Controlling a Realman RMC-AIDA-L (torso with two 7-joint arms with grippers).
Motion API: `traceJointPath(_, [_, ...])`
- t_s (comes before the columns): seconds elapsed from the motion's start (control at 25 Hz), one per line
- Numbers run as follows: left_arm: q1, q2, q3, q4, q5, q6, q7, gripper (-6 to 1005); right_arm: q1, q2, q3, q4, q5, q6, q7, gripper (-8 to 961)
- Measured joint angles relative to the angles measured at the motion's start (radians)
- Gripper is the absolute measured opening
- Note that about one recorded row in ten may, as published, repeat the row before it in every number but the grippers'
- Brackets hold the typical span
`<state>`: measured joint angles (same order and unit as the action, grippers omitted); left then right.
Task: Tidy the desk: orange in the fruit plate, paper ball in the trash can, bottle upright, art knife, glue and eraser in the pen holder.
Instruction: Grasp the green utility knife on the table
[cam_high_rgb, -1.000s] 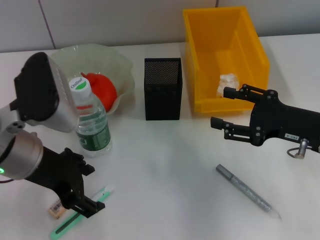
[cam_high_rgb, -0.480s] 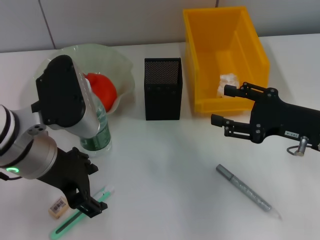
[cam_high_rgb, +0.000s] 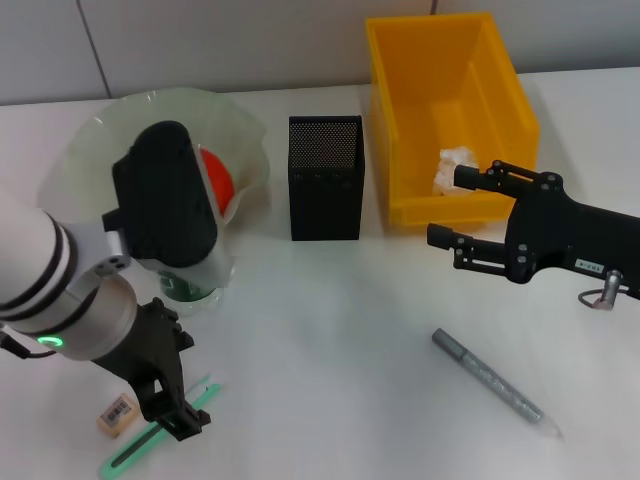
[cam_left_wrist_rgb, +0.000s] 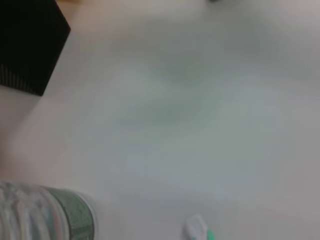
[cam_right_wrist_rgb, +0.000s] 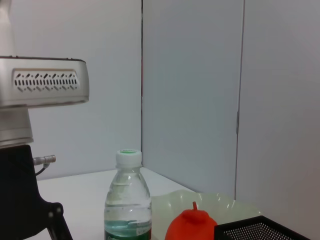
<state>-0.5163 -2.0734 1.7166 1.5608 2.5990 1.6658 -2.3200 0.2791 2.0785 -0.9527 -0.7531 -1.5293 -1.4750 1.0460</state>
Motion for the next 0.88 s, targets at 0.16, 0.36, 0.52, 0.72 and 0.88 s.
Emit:
traceJointPath(0.16, [-0.01, -0.001, 0.035, 0.005, 0.026, 0.001, -0.024, 860, 0.0, 0.001, 0.0, 0.0, -0.004, 0.002, 0.0, 766])
traceJointPath(0.36, [-0.022, -0.004, 0.045, 0.001, 0.037, 0.003, -0.035, 860, 0.001, 0.002, -0.008, 0.0, -0.008, 0.007, 0.003, 766])
traceJointPath(0.52, [-0.033, -0.004, 0.065, 0.003, 0.045, 0.004, -0.057, 860, 0.006, 0.001, -0.01, 0.0, -0.018, 0.007, 0.009, 766])
traceJointPath(0.72, [-0.04, -0.005, 0.081, 0.003, 0.064, 0.003, -0.067, 860, 0.013, 0.0, -0.01, -0.002, -0.045, 0.007, 0.02, 766])
traceJointPath(0.88, [-0.045, -0.005, 0.084, 0.005, 0.065, 0.003, -0.068, 859, 0.028, 0.0, -0.011, -0.004, -0.091, 0.007, 0.043, 766])
